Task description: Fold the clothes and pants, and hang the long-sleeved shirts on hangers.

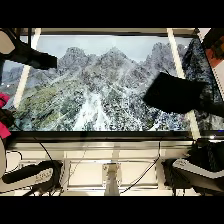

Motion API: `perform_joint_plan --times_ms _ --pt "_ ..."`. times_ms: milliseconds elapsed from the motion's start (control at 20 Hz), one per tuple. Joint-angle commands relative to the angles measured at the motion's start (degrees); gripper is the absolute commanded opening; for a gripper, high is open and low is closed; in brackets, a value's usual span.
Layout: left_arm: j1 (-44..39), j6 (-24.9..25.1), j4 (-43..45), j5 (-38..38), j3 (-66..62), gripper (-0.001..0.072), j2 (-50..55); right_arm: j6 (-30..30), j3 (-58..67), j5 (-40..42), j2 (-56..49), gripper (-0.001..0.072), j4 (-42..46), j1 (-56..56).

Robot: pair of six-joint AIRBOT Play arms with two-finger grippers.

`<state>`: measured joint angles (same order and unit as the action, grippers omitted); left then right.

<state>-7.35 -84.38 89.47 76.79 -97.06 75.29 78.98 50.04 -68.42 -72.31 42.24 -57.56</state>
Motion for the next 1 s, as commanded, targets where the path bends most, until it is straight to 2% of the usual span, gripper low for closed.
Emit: perform_joint_plan --times_ms 0,150,300,350,400,450,550,600,750,800,950 --pt "0.07 -0.02 0.09 0.00 0.00 0.0005 0.26 1.44 0.07 -7.82 7.08 0.0015 14.08 -16.28" --pt "0.07 -0.02 0.09 0.00 0.00 0.0005 0.26 3.13 0.07 -8.96 9.46 0.0017 16.63 -20.06" --pt "0.07 -0.02 0.09 0.00 0.00 0.0005 0.26 8.59 1.22 -10.58 10.51 0.0035 14.67 -20.06" --pt "0.07 -0.02 0.09 0.00 0.00 0.0005 0.26 11.34 2.45 -12.70 10.60 0.0173 14.01 -20.06" --pt "0.07 -0.02 0.09 0.00 0.00 0.0005 0.26 14.08 4.48 -14.53 10.60 0.0384 12.94 -20.06" --pt "0.07 -0.02 0.09 0.02 0.00 0.0005 0.26 15.50 7.04 -16.59 10.60 0.0504 10.34 -20.06" --pt "0.07 -0.02 0.09 0.02 0.00 0.0005 0.26 16.22 13.14 -17.73 10.62 0.0506 0.11 -19.98" --pt "0.07 -0.02 0.09 0.00 0.00 0.0005 0.26 16.13 17.07 -17.03 10.64 0.0506 -7.65 -19.85" --pt "0.07 -0.02 0.09 0.02 0.00 0.0005 0.26 15.41 28.48 -9.33 10.78 0.0502 -28.68 -16.39" --pt "0.07 -0.02 0.09 0.02 0.00 0.0005 0.26 12.70 32.89 -6.29 10.78 0.0502 -33.62 -14.34" --pt "0.07 -0.02 0.09 0.02 0.00 0.0005 0.26 9.88 45.48 -0.52 10.75 0.0502 -35.28 -7.67"
